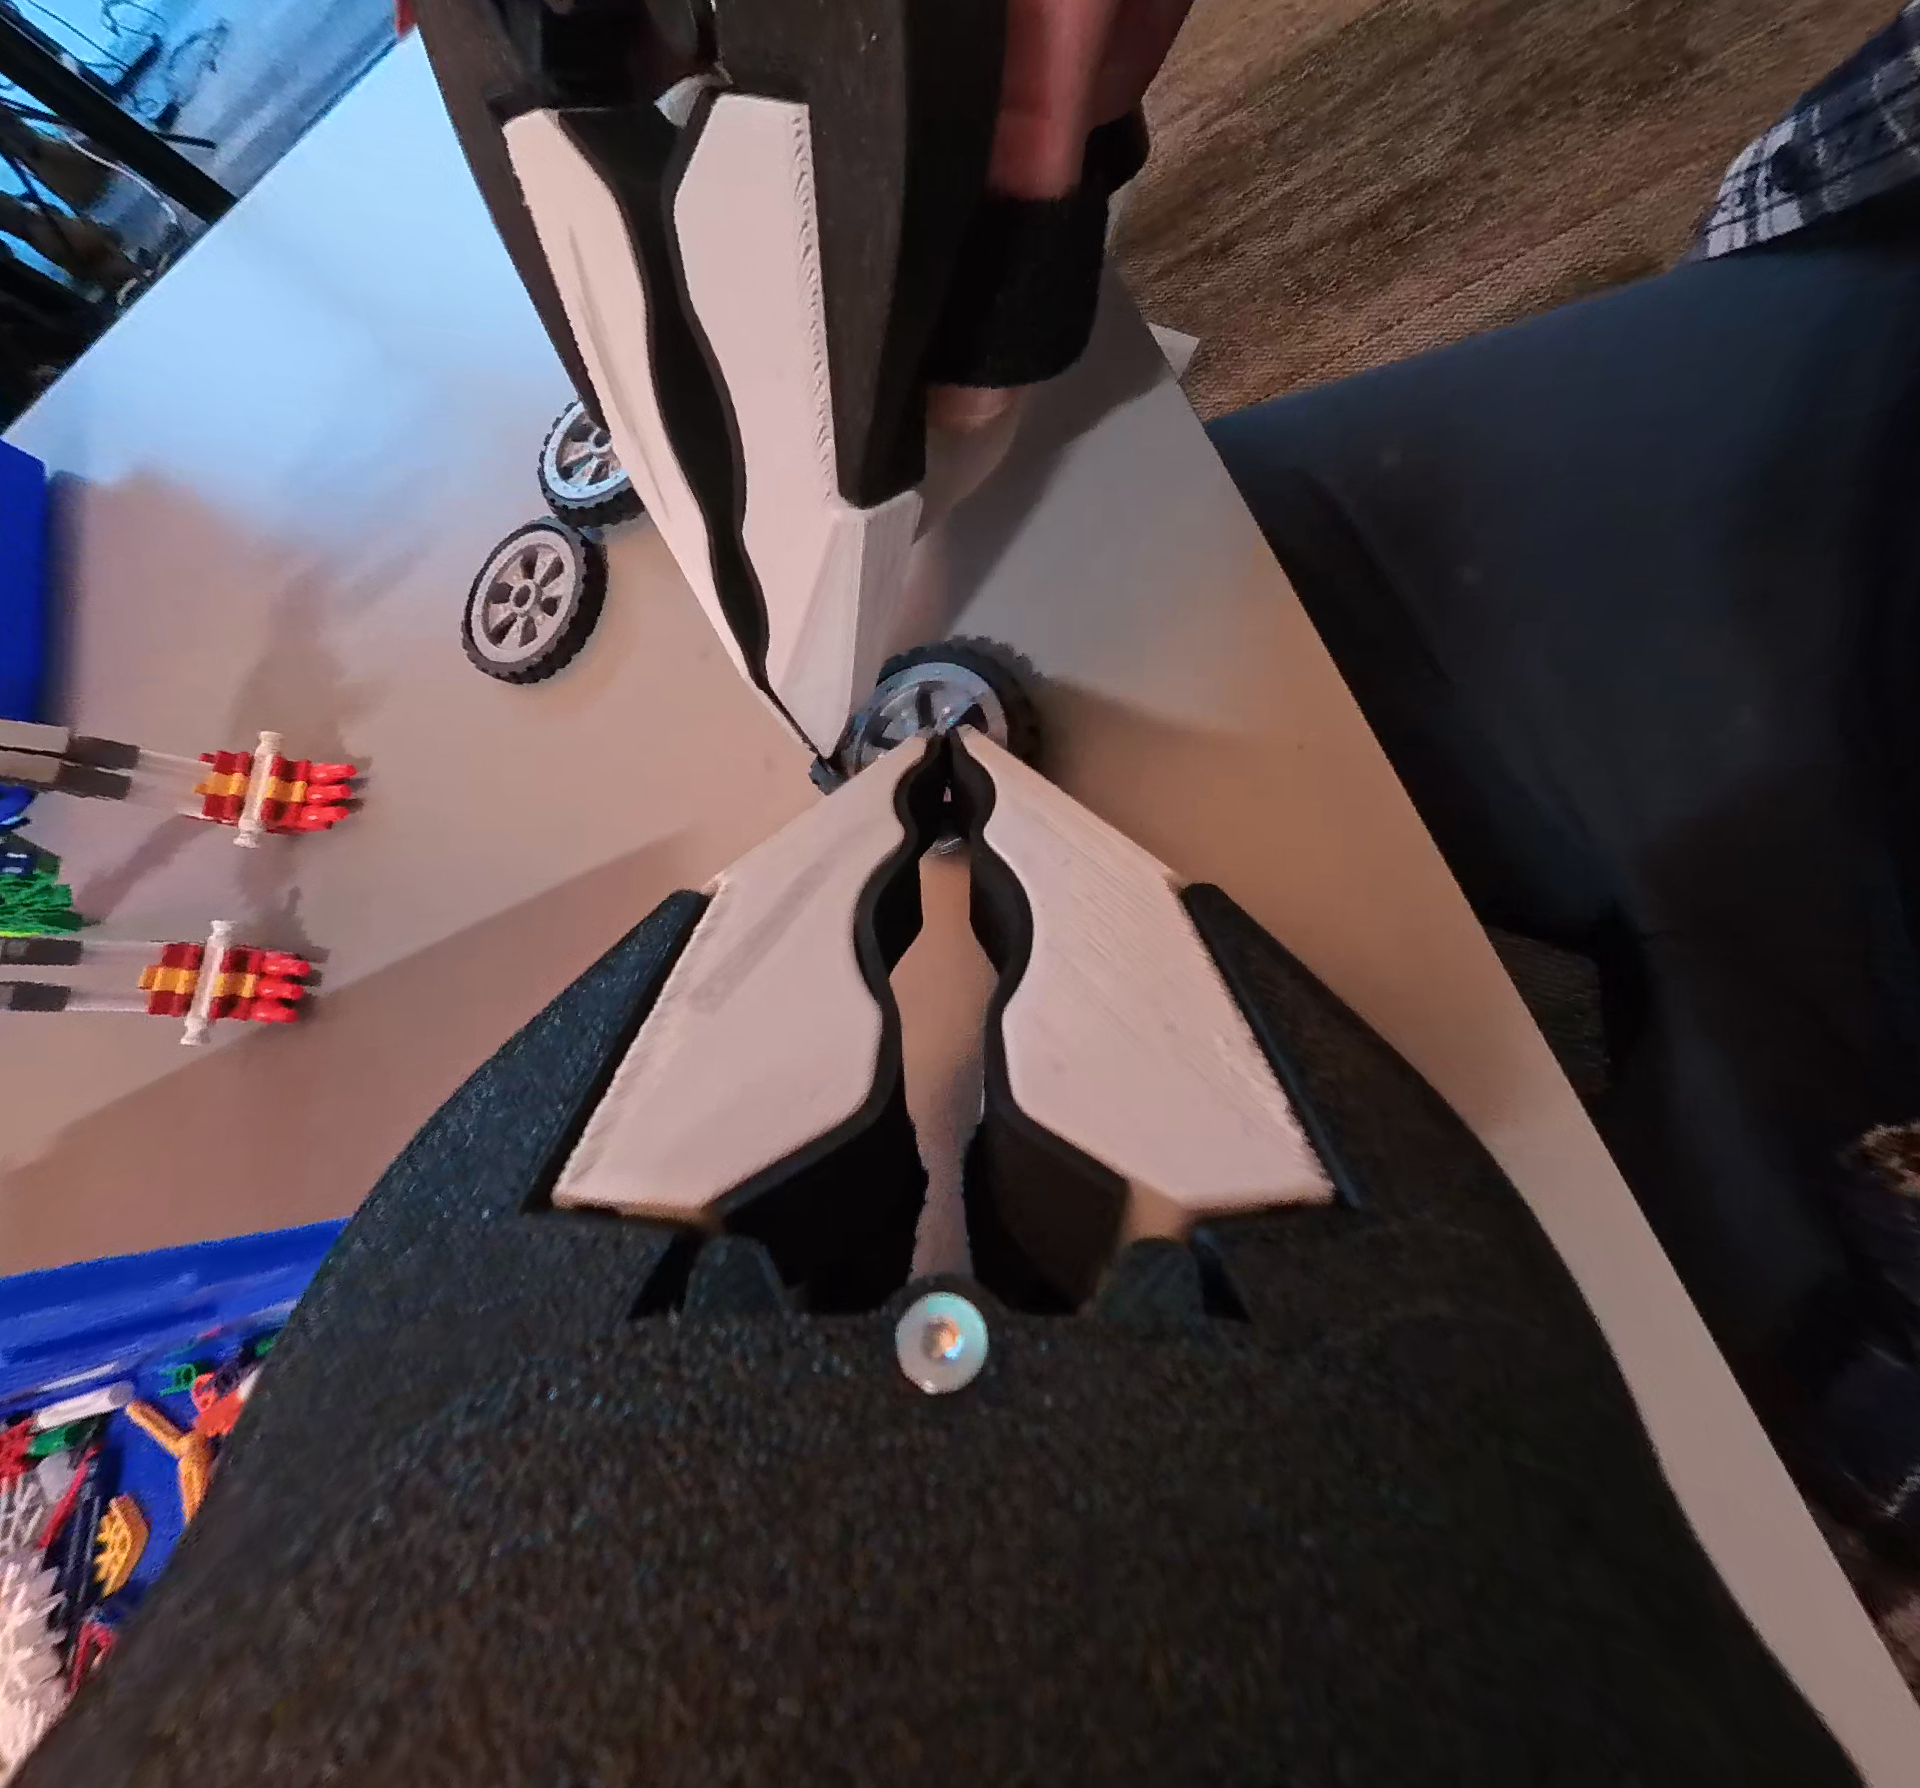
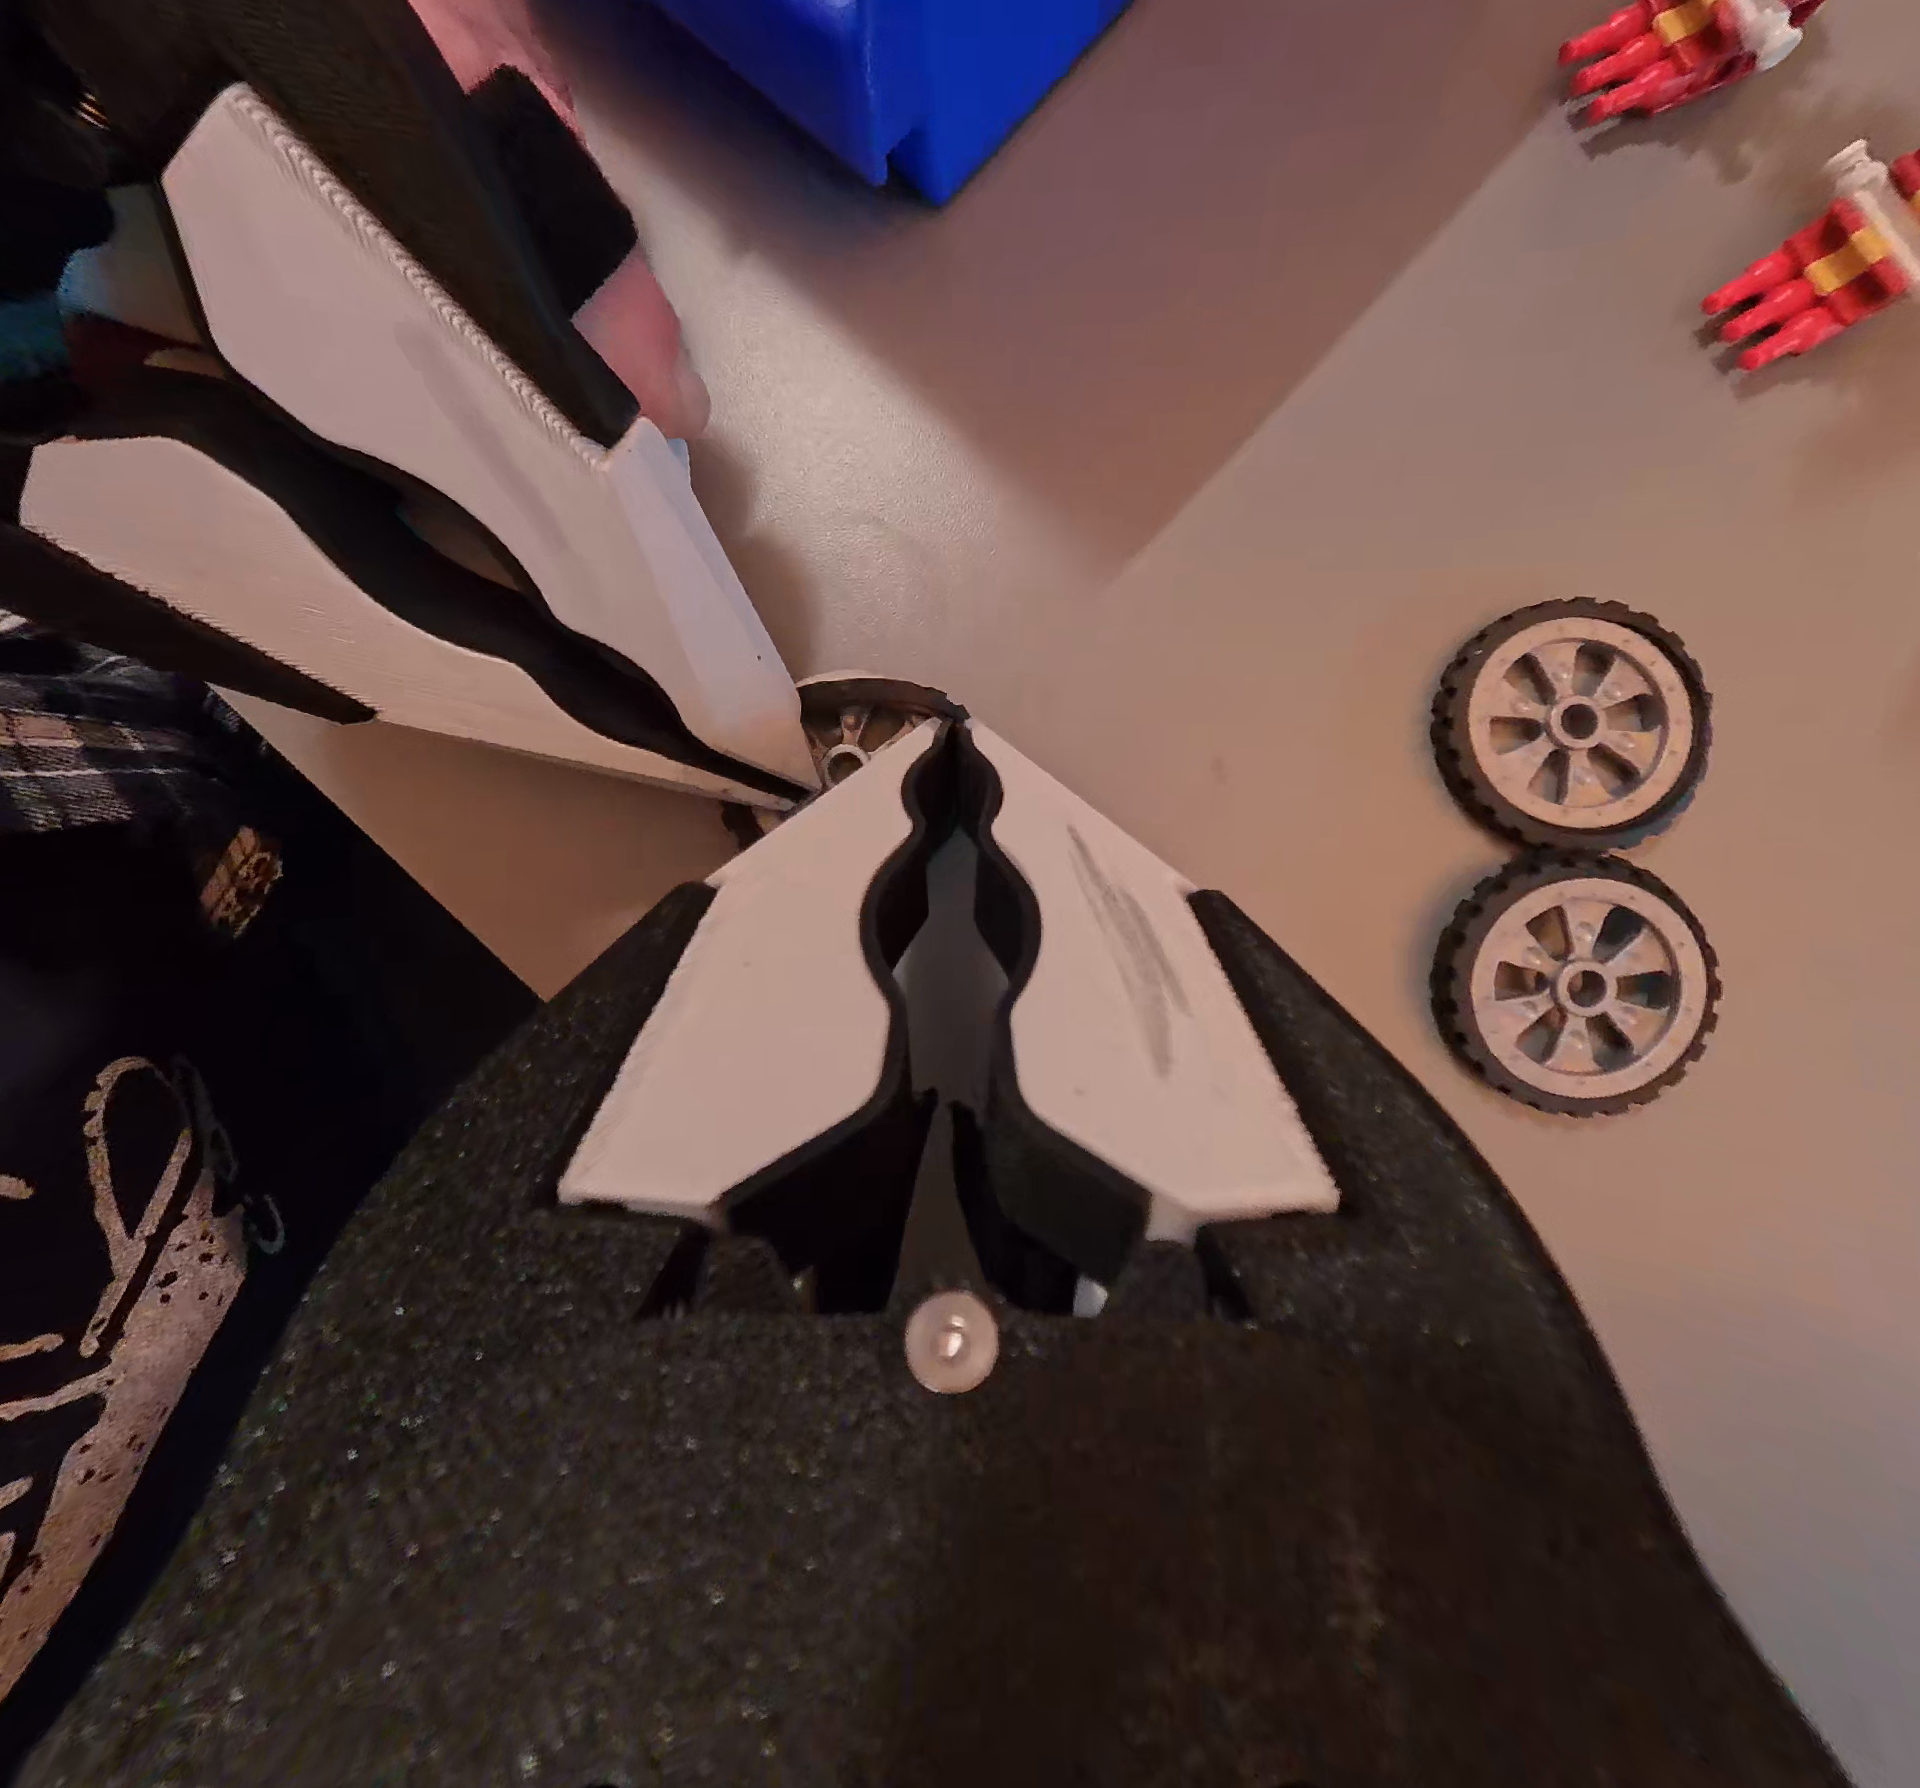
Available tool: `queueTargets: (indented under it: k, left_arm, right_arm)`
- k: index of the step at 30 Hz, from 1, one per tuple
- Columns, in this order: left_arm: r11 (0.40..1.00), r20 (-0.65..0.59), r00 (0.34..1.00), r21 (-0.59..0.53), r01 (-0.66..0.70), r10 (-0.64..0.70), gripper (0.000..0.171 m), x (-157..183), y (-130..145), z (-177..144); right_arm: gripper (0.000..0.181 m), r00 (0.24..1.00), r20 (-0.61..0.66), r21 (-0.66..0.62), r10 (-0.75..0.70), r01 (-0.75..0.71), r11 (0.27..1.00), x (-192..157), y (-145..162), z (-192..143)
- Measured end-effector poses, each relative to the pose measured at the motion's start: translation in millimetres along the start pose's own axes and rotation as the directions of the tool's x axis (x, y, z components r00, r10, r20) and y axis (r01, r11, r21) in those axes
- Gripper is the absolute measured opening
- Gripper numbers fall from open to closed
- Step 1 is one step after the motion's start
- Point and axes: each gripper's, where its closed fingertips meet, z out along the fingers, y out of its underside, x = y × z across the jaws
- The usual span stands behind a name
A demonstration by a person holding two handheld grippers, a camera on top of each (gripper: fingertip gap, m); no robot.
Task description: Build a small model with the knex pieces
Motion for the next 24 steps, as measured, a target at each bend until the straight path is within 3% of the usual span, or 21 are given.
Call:
queueTargets:
  k: [16, 20, 24]
  left_arm:
    - [0.965, -0.01, 0.966, -0.05, 0.259, -0.26, 0.009, -10, 13, -3]
    - [0.961, 0.016, 0.961, -0.032, 0.275, -0.275, 0.007, -14, 14, -6]
    - [0.923, -0.008, 0.923, -0.035, 0.384, -0.385, 0.0, -21, 18, -7]
  right_arm:
    - [0.001, 0.997, -0.049, -0.025, -0.067, 0.066, 0.998, 1, 1, 0]
    - [0.001, 0.997, -0.046, -0.014, -0.056, 0.056, 0.998, 2, 1, 0]
    - [0.001, 0.998, -0.038, -0.002, -0.05, 0.05, 0.999, 2, 2, 0]
